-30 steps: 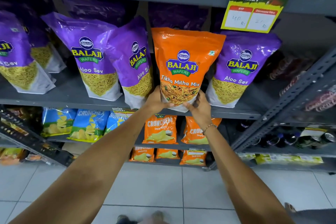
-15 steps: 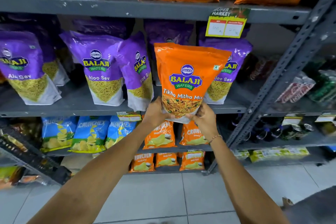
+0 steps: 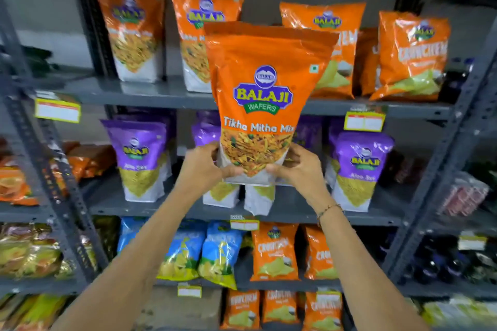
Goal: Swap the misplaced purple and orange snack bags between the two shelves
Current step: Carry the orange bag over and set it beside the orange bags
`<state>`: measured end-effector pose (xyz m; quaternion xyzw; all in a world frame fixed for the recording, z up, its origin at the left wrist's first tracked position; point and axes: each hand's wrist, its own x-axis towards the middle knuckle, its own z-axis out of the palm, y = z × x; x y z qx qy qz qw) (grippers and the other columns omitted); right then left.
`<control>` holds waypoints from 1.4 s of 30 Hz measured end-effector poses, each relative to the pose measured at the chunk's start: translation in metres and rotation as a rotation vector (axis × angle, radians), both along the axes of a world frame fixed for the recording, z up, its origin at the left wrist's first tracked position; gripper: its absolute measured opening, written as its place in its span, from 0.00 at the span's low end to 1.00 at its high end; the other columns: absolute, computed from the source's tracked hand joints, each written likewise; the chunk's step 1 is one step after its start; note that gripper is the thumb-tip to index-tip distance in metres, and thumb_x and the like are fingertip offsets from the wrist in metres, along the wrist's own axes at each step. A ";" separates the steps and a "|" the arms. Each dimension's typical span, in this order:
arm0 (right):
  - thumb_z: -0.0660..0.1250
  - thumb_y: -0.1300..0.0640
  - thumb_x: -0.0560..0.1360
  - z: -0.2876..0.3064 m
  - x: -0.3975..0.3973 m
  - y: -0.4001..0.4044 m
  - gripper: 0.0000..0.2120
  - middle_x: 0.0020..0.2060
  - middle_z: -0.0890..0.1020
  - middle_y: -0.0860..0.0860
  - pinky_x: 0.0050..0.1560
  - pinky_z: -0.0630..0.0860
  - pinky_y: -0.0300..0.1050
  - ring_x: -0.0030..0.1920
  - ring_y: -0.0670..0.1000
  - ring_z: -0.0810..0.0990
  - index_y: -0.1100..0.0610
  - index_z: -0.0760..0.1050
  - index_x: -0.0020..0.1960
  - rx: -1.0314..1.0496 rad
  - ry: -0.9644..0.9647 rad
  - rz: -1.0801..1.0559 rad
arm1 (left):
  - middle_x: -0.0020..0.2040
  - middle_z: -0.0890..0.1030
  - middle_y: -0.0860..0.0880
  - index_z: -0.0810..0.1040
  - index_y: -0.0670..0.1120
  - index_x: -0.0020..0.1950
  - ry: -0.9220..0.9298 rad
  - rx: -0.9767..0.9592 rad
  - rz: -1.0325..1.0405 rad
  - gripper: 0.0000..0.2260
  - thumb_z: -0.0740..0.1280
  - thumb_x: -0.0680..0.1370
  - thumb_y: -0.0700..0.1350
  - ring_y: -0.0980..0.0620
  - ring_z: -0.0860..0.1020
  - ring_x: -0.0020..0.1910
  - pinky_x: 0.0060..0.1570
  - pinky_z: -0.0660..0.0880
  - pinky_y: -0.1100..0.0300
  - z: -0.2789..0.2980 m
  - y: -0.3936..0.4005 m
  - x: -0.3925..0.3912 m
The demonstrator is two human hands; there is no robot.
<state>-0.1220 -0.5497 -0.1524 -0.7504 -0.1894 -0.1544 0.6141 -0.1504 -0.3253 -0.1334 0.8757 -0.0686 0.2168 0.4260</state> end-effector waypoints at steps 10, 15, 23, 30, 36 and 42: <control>0.79 0.62 0.62 0.123 0.034 0.145 0.19 0.44 0.85 0.44 0.45 0.77 0.34 0.42 0.39 0.83 0.47 0.79 0.48 0.062 -0.220 0.205 | 0.43 0.86 0.48 0.82 0.49 0.50 -0.174 -0.019 0.170 0.20 0.80 0.61 0.52 0.47 0.83 0.44 0.47 0.79 0.52 0.114 0.133 -0.007; 0.79 0.60 0.62 0.145 0.081 0.207 0.18 0.44 0.84 0.44 0.45 0.78 0.37 0.44 0.41 0.83 0.49 0.78 0.48 0.125 -0.237 0.228 | 0.33 0.79 0.57 0.80 0.46 0.49 -0.191 -0.054 0.210 0.18 0.79 0.63 0.48 0.61 0.74 0.31 0.29 0.68 0.72 0.137 0.181 0.026; 0.79 0.58 0.63 0.146 0.142 0.290 0.11 0.35 0.83 0.45 0.33 0.75 0.34 0.34 0.41 0.80 0.57 0.79 0.41 0.164 -0.257 0.204 | 0.50 0.68 0.55 0.77 0.42 0.48 -0.145 -0.099 0.198 0.14 0.77 0.67 0.42 0.63 0.73 0.25 0.35 0.68 0.70 0.148 0.255 0.088; 0.80 0.58 0.60 0.145 0.177 0.344 0.17 0.45 0.86 0.51 0.49 0.82 0.52 0.48 0.51 0.84 0.56 0.81 0.48 0.154 -0.195 0.183 | 0.44 0.85 0.49 0.79 0.45 0.55 -0.076 -0.172 0.223 0.19 0.78 0.66 0.43 0.57 0.82 0.47 0.50 0.78 0.59 0.142 0.311 0.135; 0.80 0.61 0.61 0.135 0.191 0.370 0.18 0.46 0.86 0.51 0.51 0.82 0.53 0.47 0.49 0.84 0.58 0.81 0.49 0.160 -0.129 0.134 | 0.50 0.86 0.51 0.81 0.48 0.53 -0.043 -0.196 0.144 0.22 0.81 0.61 0.45 0.51 0.83 0.52 0.58 0.78 0.47 0.137 0.344 0.164; 0.79 0.61 0.62 0.130 0.197 0.374 0.14 0.44 0.86 0.51 0.50 0.81 0.58 0.48 0.53 0.84 0.55 0.80 0.45 0.136 -0.120 0.052 | 0.50 0.85 0.50 0.80 0.52 0.49 -0.026 -0.221 0.058 0.23 0.82 0.57 0.48 0.50 0.82 0.52 0.58 0.78 0.49 0.136 0.351 0.180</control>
